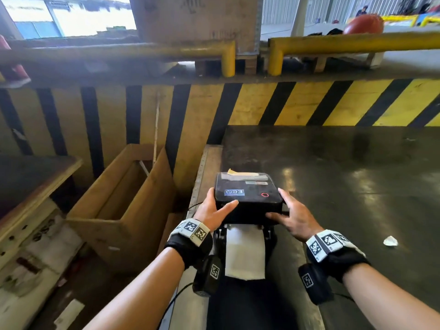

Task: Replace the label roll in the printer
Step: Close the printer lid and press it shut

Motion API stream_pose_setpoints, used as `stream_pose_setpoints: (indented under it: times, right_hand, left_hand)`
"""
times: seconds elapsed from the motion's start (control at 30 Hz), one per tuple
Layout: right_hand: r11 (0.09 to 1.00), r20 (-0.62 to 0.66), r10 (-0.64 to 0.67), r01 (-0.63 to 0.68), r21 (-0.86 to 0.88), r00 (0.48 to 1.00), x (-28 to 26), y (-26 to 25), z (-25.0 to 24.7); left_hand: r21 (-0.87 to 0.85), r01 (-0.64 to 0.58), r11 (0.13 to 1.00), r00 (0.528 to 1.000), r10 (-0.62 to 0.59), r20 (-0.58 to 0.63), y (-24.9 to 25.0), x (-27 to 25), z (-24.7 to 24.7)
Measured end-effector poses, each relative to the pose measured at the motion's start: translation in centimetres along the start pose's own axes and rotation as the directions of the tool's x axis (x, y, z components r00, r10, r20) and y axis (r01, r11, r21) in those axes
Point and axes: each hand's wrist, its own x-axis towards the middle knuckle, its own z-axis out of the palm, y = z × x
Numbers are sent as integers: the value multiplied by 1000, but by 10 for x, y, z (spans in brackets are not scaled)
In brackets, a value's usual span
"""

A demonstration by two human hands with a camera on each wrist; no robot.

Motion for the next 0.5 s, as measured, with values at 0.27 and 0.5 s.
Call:
stream_pose_setpoints:
  times: [0.27, 0.5]
  right_hand:
    - [994, -5, 106, -106, 19, 994, -26, 23, 34]
    - [959, 49, 222, -228, 169, 974, -15, 19, 40]
  left_hand:
    - [72, 35, 997, 998, -39, 49, -19, -21, 13]
    - [18, 49, 999, 998, -50, 45, -24, -18, 18]
